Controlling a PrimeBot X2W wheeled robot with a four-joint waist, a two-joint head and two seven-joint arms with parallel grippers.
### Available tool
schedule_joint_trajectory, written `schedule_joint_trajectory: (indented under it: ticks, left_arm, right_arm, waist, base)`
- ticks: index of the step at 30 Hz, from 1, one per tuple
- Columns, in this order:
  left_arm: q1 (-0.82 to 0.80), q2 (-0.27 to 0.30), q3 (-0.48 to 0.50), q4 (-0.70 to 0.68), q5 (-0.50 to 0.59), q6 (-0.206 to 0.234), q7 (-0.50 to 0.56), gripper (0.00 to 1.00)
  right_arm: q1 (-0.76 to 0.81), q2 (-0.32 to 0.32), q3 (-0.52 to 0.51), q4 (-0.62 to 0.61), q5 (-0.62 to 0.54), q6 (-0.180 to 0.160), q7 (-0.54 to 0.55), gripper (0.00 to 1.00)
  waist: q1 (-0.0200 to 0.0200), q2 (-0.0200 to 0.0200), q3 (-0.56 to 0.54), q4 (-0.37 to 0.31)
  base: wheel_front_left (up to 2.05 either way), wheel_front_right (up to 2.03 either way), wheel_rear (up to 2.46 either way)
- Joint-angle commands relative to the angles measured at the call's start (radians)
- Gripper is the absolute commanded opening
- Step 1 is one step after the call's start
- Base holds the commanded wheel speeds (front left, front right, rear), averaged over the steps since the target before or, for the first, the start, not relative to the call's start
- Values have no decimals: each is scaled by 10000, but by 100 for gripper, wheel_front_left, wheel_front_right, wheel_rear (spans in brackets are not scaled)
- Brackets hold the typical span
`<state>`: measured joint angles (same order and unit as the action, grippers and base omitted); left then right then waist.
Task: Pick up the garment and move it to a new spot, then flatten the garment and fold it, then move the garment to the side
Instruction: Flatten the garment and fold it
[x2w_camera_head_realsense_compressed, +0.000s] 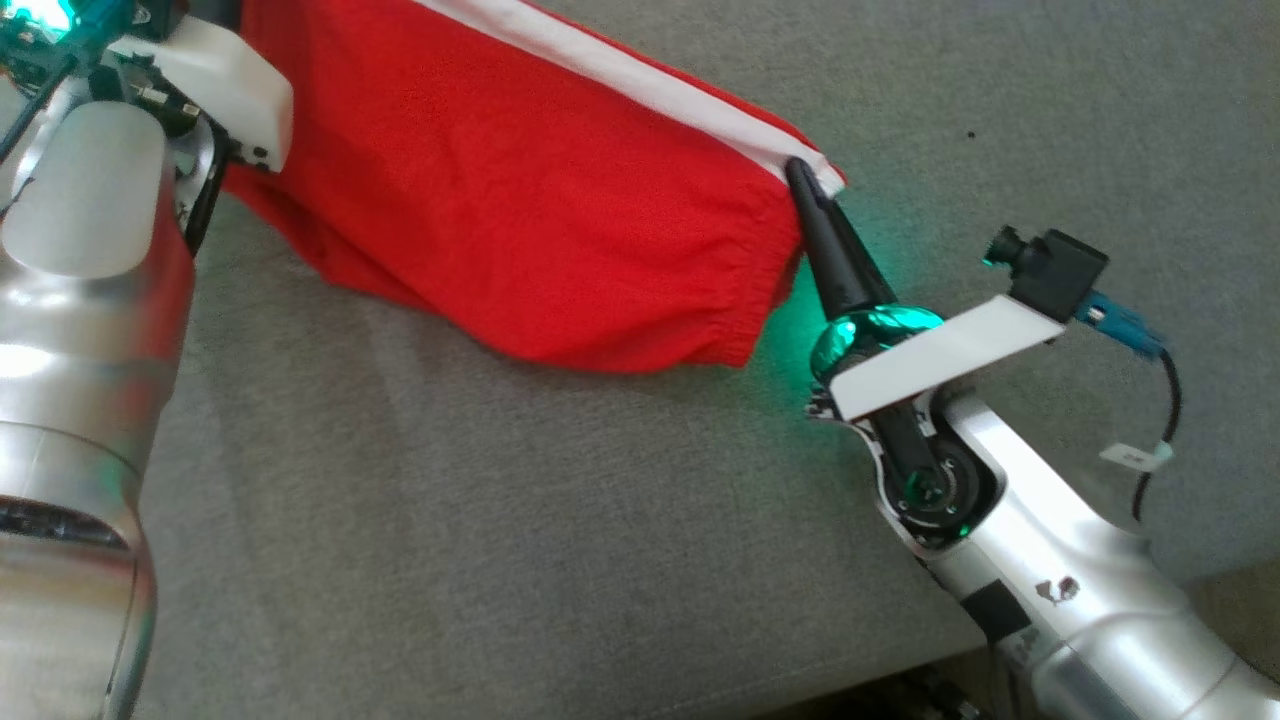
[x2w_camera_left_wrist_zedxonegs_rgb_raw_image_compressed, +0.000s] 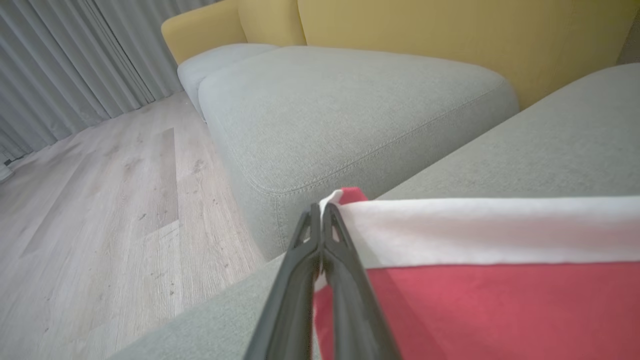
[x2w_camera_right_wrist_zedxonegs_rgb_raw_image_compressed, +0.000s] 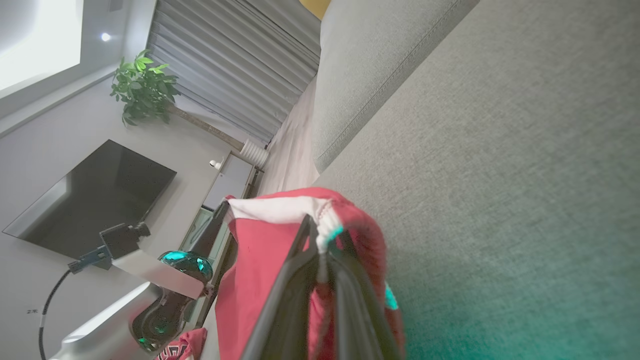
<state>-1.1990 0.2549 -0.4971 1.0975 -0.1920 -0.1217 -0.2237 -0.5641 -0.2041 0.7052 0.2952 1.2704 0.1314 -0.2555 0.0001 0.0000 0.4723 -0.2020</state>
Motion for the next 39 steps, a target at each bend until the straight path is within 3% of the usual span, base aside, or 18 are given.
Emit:
schedule_joint_trajectory:
  ticks: [1, 7, 8, 9, 10, 11, 20, 27, 32, 39]
  left_arm:
    - [-420, 440, 72, -114, 55, 139, -11, 0]
    - [-708, 387, -41, 778, 51, 247, -80, 0]
    - [-698, 365, -44, 895, 25, 247, -86, 0]
    - [-678, 337, -19, 995, -26, 263, -101, 32]
    - [-638, 305, -19, 1063, -54, 269, -129, 70]
    - [-592, 282, -12, 1123, -85, 287, -157, 100]
    - [402, -40, 375, 1047, -677, 412, -368, 100]
    - [1919, -67, 1120, -555, -1177, 627, -378, 100]
    - [2945, -122, 1759, -1333, -1475, 640, -379, 100]
    - [3432, -396, 2238, -1503, -1671, 364, -380, 100]
  right_arm:
    - [-74, 166, 105, -257, -3, -7, -63, 0]
    - [-289, 489, 531, -219, 40, -7, -63, 0]
    - [-312, 490, 581, -203, 60, -7, -63, 18]
    - [-317, 488, 617, -179, 114, -7, -63, 85]
    - [-317, 448, 656, -145, 144, -7, -63, 100]
    - [-320, 387, 718, -101, 143, -7, -63, 100]
    - [250, -118, 517, 470, -112, -7, -63, 100]
    - [939, -422, -232, 813, -692, -7, -63, 100]
    - [1309, -362, -1801, 1213, -2368, -7, -63, 100]
    - [1644, 250, -4372, 1252, -6208, -7, -63, 100]
  waist:
    - [-1, 0, 149, -161]
    - [-1, 0, 397, -363]
    - [-1, 0, 401, -357]
    - [-1, 0, 392, -341]
    - [-1, 0, 364, -311]
    - [-1, 0, 324, -282]
    - [-1, 0, -427, 161]
    - [-1, 0, -1013, 439]
    - [-1, 0, -1296, 512]
    - [-1, 0, -1314, 553]
  base:
    - [0, 0, 0]
    - [0, 0, 0]
    - [0, 0, 0]
    - [0, 0, 0]
    - [0, 0, 0]
    - [0, 0, 0]
    - [0, 0, 0]
    - [0, 0, 0]
    - [0, 0, 0]
    - [0, 0, 0]
